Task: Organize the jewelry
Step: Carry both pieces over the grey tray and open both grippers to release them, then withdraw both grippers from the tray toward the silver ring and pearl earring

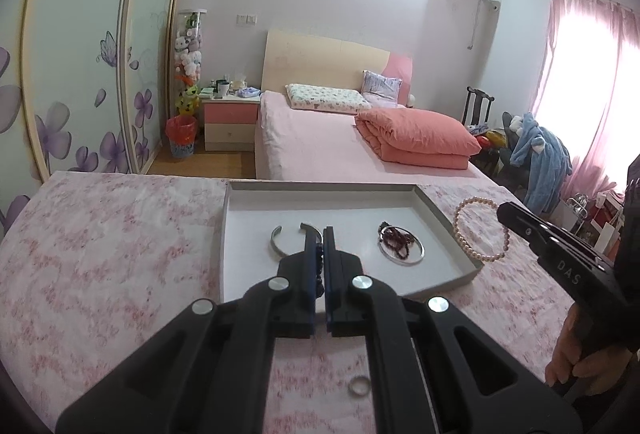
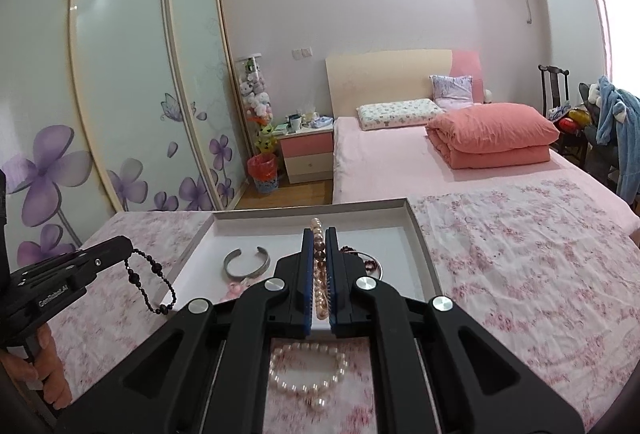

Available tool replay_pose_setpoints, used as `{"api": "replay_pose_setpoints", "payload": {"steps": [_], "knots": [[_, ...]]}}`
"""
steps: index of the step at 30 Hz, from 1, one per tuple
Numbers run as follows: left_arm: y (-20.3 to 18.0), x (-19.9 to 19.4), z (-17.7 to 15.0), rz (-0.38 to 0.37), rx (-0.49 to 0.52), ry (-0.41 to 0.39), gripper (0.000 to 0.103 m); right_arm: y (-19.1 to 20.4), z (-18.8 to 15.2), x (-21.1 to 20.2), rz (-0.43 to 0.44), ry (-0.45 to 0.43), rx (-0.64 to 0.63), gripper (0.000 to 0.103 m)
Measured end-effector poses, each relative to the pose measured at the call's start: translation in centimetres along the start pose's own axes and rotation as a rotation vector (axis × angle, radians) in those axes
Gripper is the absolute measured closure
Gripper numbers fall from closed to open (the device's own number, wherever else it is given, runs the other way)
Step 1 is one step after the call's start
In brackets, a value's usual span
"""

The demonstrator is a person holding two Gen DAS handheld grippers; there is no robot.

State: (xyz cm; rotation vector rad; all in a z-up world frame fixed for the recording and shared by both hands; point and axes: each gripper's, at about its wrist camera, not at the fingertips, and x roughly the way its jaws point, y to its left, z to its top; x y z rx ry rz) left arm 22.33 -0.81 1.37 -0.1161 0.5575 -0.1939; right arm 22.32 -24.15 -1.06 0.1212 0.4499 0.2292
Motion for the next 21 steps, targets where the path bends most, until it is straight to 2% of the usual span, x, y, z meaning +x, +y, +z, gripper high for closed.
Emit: {"api": "replay_pose_setpoints", "payload": {"steps": [11,12,13,14,17,21], "knots": [[0.3,7.0,2.8,0.013,-0.02,0.046,0.098,-0.9,2.1,8.6,-0.013,0.077,0.058,0.094],[0.5,7.7,3.0,0.014,-0.031,0.06,0.098,-1.1,2.2,8.9,-0.025,0.085,0.062,0.084],[0.8,8.6,3.0,0.013,-0.053,0.075,0.097,-1.4,2.1,9.2,-0.04,0.097,0.073,0.068],[0.9,8.8,2.9,0.011,-0.063,0.08,0.094,-1.7,1.9,9.1,-0.04,0.097,0.086,0.063],[1.4,9.1,2.7,0.015,-0.075,0.083,0.087,-2.4,1.2,8.2,-0.046,0.093,0.086,0.062],[1.9,8.4,2.0,0.03,-0.07,0.085,0.087,-3.3,0.4,7.2,-0.043,0.113,0.092,0.062]]}}
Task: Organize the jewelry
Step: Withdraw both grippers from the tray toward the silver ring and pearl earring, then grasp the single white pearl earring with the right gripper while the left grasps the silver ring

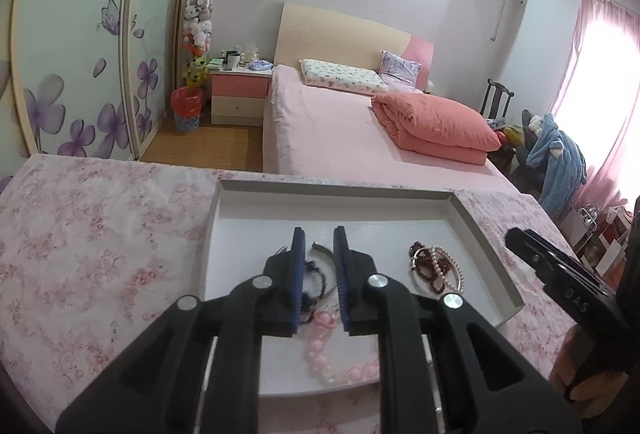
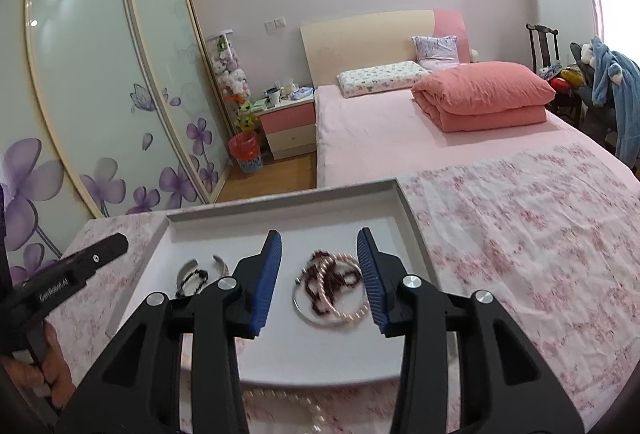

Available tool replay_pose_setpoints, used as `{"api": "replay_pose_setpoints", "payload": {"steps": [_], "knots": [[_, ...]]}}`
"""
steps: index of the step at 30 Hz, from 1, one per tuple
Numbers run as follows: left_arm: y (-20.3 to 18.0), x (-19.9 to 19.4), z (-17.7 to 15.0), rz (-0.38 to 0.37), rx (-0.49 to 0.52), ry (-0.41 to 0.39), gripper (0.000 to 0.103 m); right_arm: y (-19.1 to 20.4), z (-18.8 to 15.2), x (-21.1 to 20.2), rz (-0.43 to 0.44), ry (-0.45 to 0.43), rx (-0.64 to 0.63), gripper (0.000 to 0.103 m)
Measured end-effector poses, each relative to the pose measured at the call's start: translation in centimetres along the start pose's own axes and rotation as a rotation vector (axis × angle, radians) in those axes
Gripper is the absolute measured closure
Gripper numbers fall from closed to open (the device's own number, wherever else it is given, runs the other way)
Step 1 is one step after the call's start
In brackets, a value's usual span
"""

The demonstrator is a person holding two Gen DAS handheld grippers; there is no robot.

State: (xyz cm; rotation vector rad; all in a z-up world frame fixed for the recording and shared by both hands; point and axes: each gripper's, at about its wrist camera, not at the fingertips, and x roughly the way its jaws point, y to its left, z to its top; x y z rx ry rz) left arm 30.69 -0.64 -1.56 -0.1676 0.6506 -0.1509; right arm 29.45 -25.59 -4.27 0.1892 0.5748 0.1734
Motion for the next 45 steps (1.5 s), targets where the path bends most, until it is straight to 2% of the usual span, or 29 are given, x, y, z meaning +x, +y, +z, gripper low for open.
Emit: {"api": "replay_pose_setpoints", "payload": {"steps": [4,10,17,23,29,32,35,40,45], "knots": [[0.7,-1.4,-0.8,0.013,0.001,-0.004,0.085,-0.5,-0.7,-0.8,0.011,0.024,-0.003,0.062],[1.9,-4.3,-3.9,0.019,0.001,0.016,0.071,-0.5,-3.5,-2.5,0.021,0.116,-0.047,0.062],[2.6,-6.0,-8.5,0.02,0.03,0.099,0.052,0.3,-8.0,-3.3,0.056,0.282,-0.138,0.063],[1.6,-6.7,-10.8,0.002,0.082,0.14,0.041,2.1,-10.4,-3.0,0.056,0.349,-0.234,0.069],[0.3,-6.5,-11.7,-0.019,0.123,0.163,0.041,2.9,-11.0,-2.2,0.02,0.36,-0.264,0.076],[-0.5,-6.3,-12.0,-0.033,0.132,0.171,0.041,3.2,-11.2,-2.1,0.012,0.348,-0.295,0.087],[-1.5,-5.8,-12.3,-0.039,0.153,0.185,0.041,2.9,-11.0,-2.2,-0.018,0.345,-0.305,0.087],[-3.5,-4.8,-13.0,-0.047,0.202,0.215,0.041,-0.4,-10.2,-2.1,-0.14,0.317,-0.225,0.087],[-4.9,-3.8,-13.6,-0.03,0.245,0.241,0.041,-1.2,-10.1,-1.9,-0.141,0.317,-0.193,0.087]]}}
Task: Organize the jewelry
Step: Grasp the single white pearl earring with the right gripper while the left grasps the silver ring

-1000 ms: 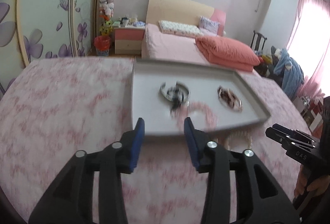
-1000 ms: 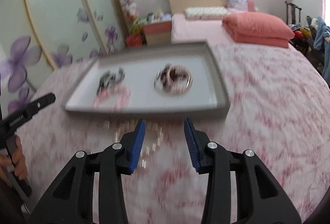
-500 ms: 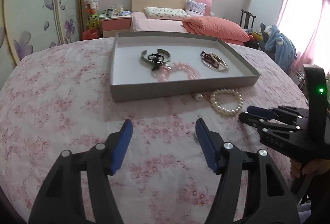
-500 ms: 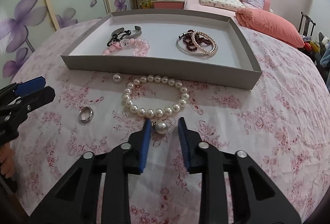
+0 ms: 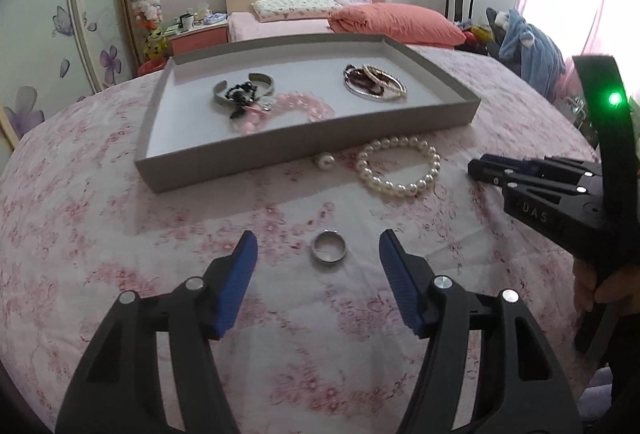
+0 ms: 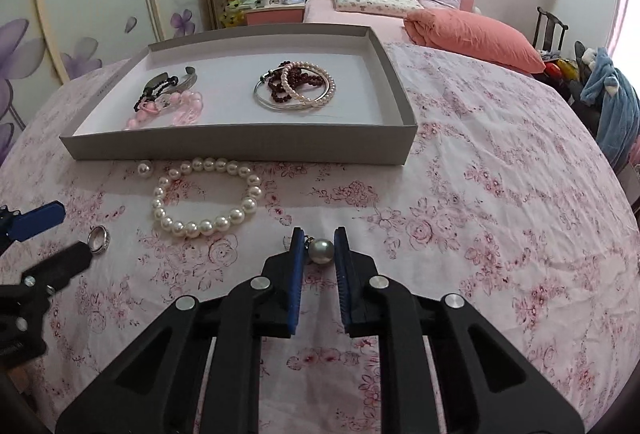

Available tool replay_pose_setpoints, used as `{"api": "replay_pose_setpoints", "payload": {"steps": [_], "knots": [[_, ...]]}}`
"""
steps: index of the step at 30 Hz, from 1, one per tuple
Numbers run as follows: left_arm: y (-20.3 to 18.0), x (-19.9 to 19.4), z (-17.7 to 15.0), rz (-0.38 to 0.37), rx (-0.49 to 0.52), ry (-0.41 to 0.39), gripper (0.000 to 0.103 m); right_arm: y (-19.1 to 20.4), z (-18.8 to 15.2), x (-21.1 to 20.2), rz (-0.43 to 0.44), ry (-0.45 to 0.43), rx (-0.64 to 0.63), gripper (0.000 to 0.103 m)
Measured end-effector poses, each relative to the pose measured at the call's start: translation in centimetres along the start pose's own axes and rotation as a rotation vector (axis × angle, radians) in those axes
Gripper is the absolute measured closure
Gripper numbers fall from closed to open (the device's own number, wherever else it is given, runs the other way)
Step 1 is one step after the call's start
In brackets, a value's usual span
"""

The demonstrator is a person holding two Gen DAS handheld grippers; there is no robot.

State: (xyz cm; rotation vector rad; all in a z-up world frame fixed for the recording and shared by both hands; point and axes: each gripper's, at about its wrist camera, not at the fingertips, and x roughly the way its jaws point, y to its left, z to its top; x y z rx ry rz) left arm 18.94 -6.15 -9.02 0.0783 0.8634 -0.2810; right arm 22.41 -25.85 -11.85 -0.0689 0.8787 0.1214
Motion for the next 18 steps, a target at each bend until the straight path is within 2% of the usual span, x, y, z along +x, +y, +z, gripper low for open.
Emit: {"api": "replay_pose_setpoints", "payload": {"steps": [5,8,11,14,18], "knots": [[-0.6,1.2,0.1,0.03,-0.001,0.031,0.043,-0.3,0.1,0.0,0.002,0.001,0.001,0.087],[-0.9,1.8,0.4,0.051,-0.003,0.041,0.056,-0.2,-0.1,-0.1,0.005,0.001,0.003,0.087],[-1.1,2.0,0.6,0.074,0.006,0.038,0.081,-0.2,-0.1,-0.2,0.009,0.001,0.006,0.087],[-0.4,1.9,0.6,0.106,-0.006,0.045,0.081,-0.1,-0.1,-0.2,0.013,0.001,0.01,0.087],[2.2,1.5,0.2,0.15,-0.056,0.038,0.081,-0.1,-0.2,-0.2,0.018,0.001,0.014,0.087]]}}
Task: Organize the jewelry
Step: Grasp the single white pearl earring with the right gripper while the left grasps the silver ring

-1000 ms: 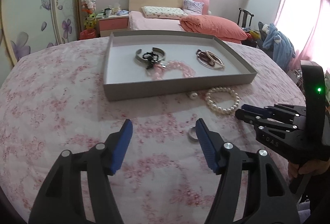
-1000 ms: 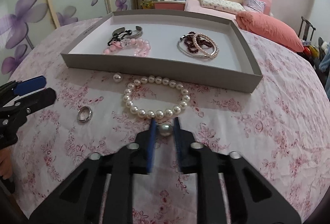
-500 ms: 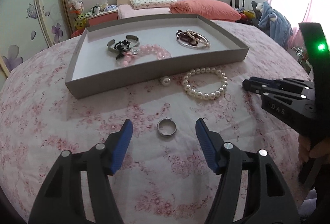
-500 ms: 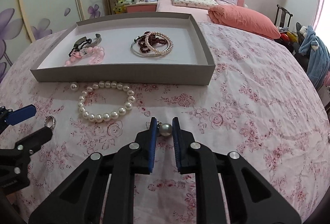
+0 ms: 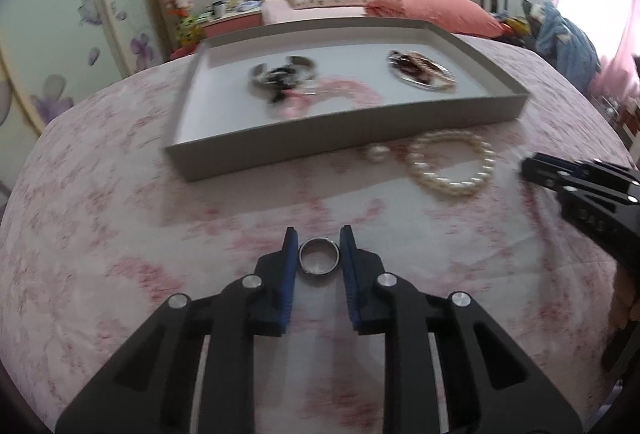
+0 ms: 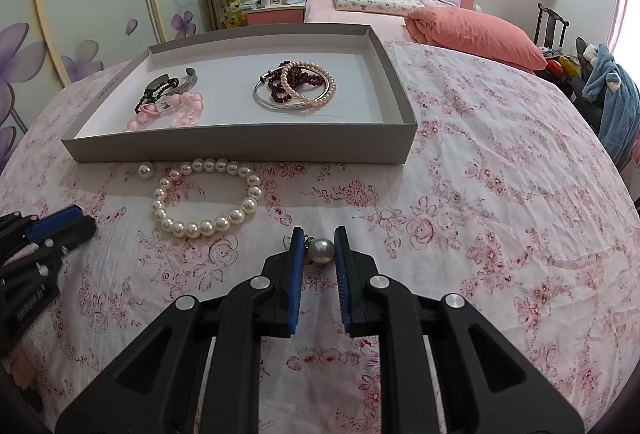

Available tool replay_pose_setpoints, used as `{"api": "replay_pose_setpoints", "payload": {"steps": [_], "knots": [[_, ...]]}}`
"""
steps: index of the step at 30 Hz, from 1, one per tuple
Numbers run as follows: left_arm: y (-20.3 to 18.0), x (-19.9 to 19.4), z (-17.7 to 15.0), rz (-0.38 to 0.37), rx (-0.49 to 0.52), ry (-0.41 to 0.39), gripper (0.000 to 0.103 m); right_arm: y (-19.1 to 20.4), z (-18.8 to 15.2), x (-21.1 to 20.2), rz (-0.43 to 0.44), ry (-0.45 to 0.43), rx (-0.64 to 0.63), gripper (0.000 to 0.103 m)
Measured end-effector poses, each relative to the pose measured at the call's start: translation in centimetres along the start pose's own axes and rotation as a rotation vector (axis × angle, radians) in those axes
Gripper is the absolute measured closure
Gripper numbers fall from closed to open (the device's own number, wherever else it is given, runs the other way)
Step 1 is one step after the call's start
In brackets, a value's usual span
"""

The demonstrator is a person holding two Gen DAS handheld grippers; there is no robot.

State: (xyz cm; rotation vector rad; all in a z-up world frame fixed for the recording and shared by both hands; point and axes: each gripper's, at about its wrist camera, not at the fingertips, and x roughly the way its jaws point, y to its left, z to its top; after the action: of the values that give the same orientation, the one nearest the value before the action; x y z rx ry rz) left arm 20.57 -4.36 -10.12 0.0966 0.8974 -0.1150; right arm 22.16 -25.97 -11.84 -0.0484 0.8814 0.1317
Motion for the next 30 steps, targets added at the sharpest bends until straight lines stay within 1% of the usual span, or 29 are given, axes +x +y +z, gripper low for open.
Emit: {"api": "replay_pose_setpoints", "payload": {"steps": [4,8,30], "knots": [[2.1,0.0,-0.1,-0.007,-0.062,0.001,0.08,-0.1,0.0,-0.1,0.003,0.0,0.003,0.087],[1.9,0.0,-0.1,0.004,-0.052,0.002,0.08,-0.1,0.0,0.0,0.005,0.001,0.004,0.087],[2.0,0.0,-0.1,-0.003,-0.058,0.001,0.08,-0.2,0.1,0.0,0.007,0.001,0.006,0.087]]}}
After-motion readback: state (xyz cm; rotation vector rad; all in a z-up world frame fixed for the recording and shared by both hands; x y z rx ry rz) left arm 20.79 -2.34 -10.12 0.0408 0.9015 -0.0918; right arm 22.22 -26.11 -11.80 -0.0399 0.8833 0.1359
